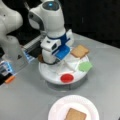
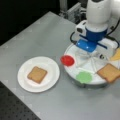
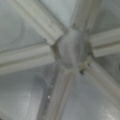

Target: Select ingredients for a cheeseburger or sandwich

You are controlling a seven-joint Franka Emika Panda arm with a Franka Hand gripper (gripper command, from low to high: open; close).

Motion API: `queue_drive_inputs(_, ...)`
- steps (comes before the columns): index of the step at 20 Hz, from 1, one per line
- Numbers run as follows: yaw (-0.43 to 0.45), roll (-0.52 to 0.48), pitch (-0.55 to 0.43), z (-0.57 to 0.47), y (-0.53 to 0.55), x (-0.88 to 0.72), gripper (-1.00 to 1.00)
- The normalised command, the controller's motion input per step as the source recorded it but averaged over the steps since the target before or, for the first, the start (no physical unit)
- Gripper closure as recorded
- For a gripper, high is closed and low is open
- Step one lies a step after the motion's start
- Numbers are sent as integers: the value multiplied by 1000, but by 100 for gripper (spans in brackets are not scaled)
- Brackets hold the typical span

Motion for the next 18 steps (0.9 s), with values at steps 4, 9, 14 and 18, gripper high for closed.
queue_drive_inputs(4,-284,130,38,67,71,78,-100)
queue_drive_inputs(9,-347,136,74,65,25,184,-100)
queue_drive_inputs(14,-313,148,76,62,7,236,-100)
queue_drive_inputs(18,-248,112,101,77,26,195,-100)
